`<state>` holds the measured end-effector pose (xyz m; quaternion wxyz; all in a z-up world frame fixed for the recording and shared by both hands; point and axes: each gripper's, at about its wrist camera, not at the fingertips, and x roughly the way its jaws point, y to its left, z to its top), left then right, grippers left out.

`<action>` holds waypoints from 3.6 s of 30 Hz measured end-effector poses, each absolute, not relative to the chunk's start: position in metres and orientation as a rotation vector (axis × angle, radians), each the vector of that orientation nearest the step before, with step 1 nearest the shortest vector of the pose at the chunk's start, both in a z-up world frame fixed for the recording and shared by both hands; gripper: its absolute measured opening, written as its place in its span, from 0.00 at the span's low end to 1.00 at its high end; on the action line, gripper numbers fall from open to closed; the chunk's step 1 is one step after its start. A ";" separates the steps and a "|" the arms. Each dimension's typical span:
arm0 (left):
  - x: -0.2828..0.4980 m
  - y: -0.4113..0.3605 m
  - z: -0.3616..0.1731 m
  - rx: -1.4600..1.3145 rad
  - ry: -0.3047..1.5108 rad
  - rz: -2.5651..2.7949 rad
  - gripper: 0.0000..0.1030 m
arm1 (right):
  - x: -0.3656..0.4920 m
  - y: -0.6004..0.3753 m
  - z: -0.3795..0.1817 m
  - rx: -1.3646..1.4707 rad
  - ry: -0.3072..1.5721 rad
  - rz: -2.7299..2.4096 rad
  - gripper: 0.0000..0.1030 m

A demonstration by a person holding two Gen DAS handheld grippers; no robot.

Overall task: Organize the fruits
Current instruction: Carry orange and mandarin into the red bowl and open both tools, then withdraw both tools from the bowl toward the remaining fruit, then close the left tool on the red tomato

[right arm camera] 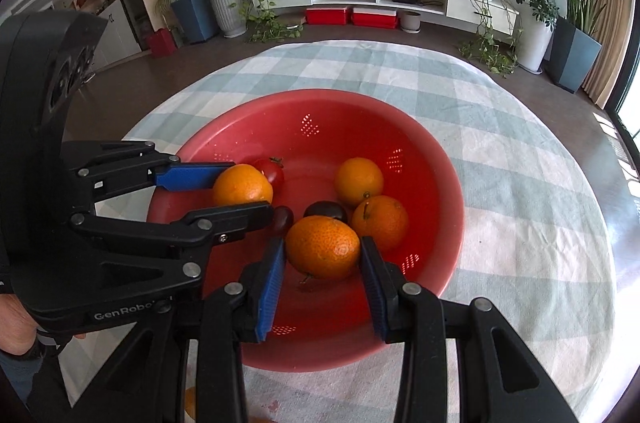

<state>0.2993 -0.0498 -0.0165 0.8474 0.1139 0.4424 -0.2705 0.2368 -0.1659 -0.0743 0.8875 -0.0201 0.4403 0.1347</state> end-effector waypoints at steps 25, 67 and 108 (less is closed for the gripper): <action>0.297 -0.055 -0.022 0.294 0.928 -0.557 0.37 | 0.229 -0.160 -0.075 -0.146 0.886 0.261 0.40; 0.090 0.005 0.007 0.184 0.766 -0.586 1.00 | 0.057 -0.212 -0.037 0.229 0.664 0.340 0.89; 0.102 -0.053 -0.053 0.543 0.970 -0.992 0.30 | 0.024 -0.206 -0.078 0.307 0.806 0.355 0.88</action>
